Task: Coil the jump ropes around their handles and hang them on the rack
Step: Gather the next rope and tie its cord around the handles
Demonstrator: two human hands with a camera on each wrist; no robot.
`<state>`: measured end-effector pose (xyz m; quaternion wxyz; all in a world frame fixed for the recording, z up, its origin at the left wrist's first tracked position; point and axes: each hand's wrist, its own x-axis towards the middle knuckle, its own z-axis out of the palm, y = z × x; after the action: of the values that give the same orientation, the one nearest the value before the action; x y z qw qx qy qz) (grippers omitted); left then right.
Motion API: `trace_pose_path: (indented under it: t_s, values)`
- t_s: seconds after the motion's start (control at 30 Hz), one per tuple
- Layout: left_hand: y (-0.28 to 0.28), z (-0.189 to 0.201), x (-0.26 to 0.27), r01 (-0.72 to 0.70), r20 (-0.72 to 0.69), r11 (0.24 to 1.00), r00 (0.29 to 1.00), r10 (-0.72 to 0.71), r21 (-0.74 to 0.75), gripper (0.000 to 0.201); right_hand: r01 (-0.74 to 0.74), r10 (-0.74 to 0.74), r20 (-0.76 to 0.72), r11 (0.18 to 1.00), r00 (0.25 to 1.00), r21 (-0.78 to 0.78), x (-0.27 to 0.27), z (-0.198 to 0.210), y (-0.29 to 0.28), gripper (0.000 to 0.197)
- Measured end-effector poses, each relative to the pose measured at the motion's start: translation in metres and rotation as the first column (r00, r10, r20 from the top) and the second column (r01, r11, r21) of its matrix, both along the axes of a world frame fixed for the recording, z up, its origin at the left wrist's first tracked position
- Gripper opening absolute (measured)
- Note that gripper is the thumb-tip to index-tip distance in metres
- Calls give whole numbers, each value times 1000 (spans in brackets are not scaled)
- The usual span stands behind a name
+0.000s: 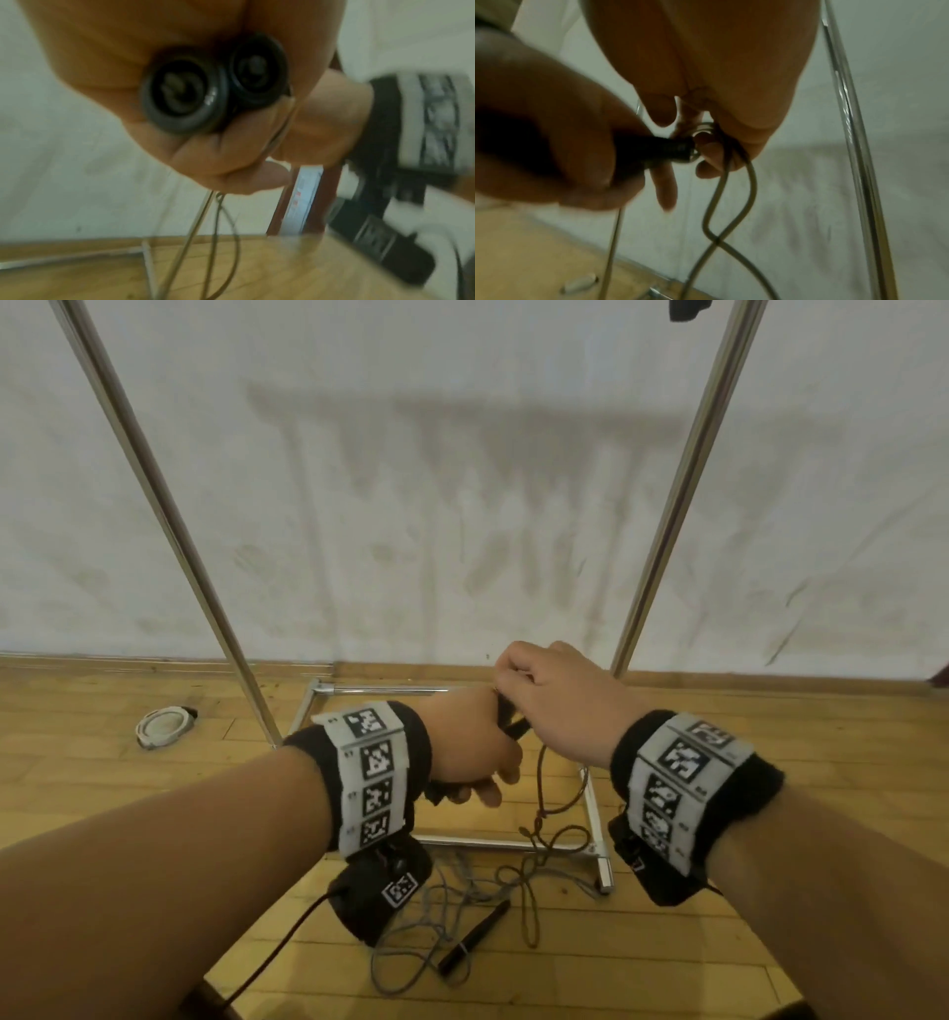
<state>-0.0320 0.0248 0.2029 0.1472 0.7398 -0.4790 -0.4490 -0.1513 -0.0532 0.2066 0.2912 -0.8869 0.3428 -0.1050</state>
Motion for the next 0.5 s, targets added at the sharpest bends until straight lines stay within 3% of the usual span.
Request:
trace_pose_path:
  t_s: [0.03, 0.13, 0.27, 0.33, 0.37, 0.43, 0.5]
  values:
    - [0, 2, 2, -62, -143, 998, 988, 57, -33, 9, 7, -7, 11, 1000, 1000, -29, 2, -3, 0, 30]
    - [2, 9, 10, -168, -484, 985, 865, 133, -30, 15, -22, 23, 4, 986, 1000, -165, 4, -4, -3, 39]
    - [6, 13, 15, -158, -625, 988, 771, 122, -1, 21, -11, 32, 65, 955, 997, -297, 2, 4, -8, 46]
    - [7, 13, 19, -182, -635, 983, 760, 136, -8, 25, 43, -17, 81, 946, 997, -321, 3, 7, -11, 47]
    - [8, 13, 20, -166, -598, 986, 792, 126, -12, 28, 63, -42, 72, 942, 997, -329, 3, 7, -12, 47]
    - [13, 12, 23, -61, -403, 998, 914, 54, -4, 31, 96, -82, 56, 938, 995, -333, 3, 7, -15, 46]
    - [19, 13, 25, 4, -230, 1000, 973, -1, 13, 30, 106, -101, 32, 935, 994, -338, 4, 5, -17, 45]
